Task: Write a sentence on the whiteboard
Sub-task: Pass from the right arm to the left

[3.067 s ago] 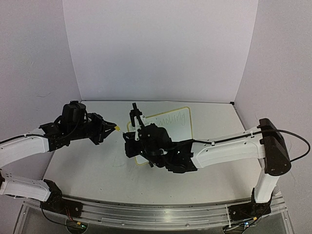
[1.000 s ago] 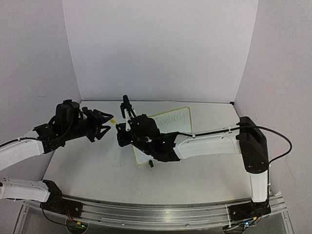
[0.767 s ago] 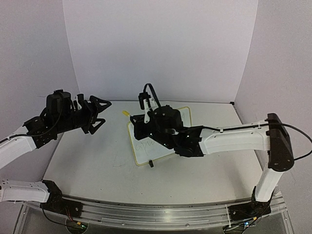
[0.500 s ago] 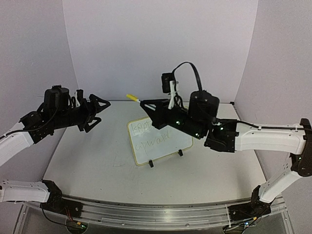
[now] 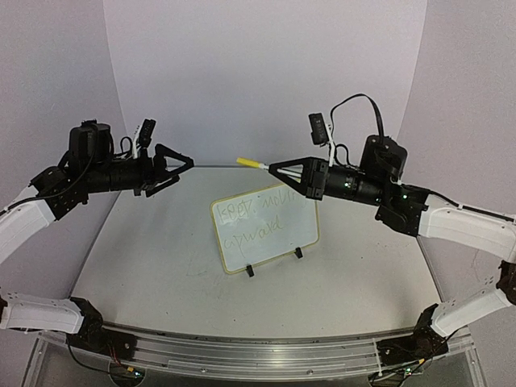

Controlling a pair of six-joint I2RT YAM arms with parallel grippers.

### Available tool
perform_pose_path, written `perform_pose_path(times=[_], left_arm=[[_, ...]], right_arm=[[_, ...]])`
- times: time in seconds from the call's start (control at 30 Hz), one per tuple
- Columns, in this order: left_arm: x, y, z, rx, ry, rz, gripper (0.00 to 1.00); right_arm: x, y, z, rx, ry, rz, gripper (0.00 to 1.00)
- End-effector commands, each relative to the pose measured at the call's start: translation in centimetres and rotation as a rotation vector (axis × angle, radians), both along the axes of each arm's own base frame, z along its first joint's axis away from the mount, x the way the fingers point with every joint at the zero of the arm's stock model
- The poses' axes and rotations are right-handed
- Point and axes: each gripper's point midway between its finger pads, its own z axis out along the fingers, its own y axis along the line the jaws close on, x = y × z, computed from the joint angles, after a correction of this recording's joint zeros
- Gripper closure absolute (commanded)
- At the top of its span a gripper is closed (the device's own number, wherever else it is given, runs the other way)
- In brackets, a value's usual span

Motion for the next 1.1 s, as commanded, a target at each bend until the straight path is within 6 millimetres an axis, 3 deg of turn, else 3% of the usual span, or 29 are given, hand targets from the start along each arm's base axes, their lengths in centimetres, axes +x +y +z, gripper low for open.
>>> perform_pose_path(times=[0.0,0.17,0.23,0.5,0.63,0.83,1.07], left_arm=[[-1.2,-0.6,3.0,0.005,-0.153,-0.107,0.08],[-3.0,-2.7,5.6,-0.131,-0.213,-0.284,0.07],[-4.1,-3.5,6.8,-0.191,-0.237,-0.385,0.02],[-5.2,-5.7,6.3,-0.174,-0.192,-0.539,0.02],[-5.5,-7.0,5.9,-0.169,-0.175,-0.576,0.1],[-6.1,-9.1,4.3,-0.162,-0.116,-0.628,0.29],[-6.2,-9.7,4.1,-0.175,-0.094,-0.643,0.43]], right_arm=[[-1.7,-1.1,1.6,0.043,0.007,0.102,1.0],[-1.6,-1.4,1.5,0.04,0.031,0.154,1.0],[-1.5,-1.2,1.2,0.036,0.051,0.171,1.0],[-1.6,0.4,1.0,0.029,0.107,0.268,1.0],[-1.4,1.0,0.7,0.023,0.124,0.292,1.0],[-1.3,1.4,0.3,0.018,0.134,0.308,1.0],[-1.6,1.7,0.1,0.012,0.146,0.343,1.0]])
